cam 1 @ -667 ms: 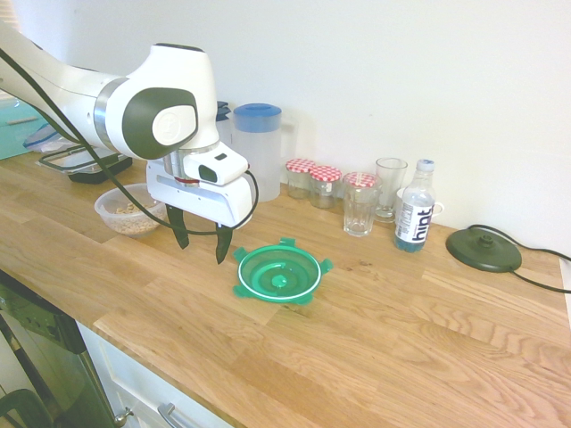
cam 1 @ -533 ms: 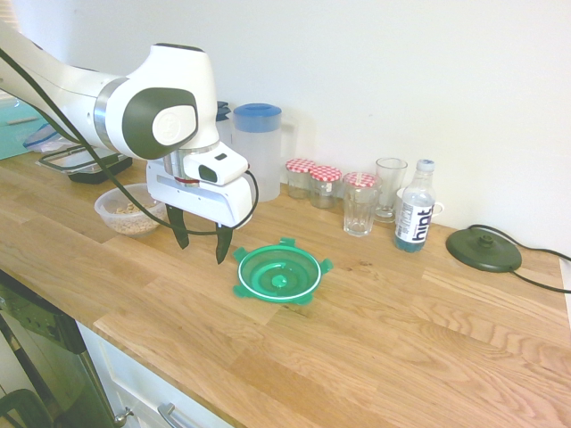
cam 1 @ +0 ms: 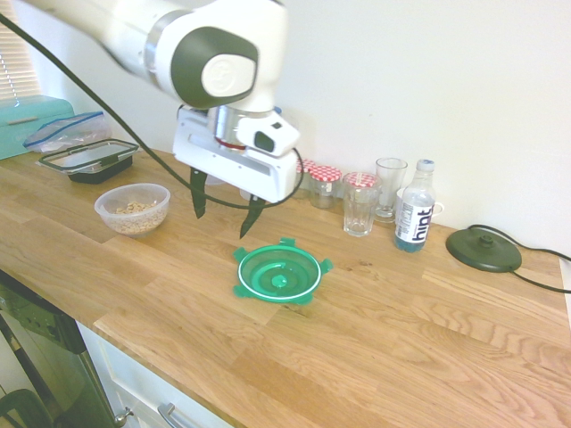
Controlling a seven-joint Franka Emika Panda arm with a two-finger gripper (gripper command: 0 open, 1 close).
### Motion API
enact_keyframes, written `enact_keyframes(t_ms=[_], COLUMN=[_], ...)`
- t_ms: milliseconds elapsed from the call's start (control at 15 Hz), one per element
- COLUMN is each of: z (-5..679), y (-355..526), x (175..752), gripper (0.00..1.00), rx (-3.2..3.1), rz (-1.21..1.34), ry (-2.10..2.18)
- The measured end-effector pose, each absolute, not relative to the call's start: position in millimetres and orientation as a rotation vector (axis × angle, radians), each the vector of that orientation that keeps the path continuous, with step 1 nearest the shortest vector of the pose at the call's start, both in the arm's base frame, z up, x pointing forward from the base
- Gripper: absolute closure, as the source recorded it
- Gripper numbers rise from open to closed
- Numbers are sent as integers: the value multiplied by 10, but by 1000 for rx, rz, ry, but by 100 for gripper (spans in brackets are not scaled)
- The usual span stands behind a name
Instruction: Cover the lid of food container
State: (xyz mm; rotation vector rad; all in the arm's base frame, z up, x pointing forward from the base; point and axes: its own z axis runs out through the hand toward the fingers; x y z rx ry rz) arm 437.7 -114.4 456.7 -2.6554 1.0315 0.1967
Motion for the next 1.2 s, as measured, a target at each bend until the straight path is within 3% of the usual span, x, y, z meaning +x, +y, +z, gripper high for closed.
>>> enact_keyframes(t_ms=[600,1200], z=[4040,3307], y=[-2574,-2703], x=[4625,4960], gripper=[0,0], rx=[-2452,-2317], rz=[384,390], ry=[830,760])
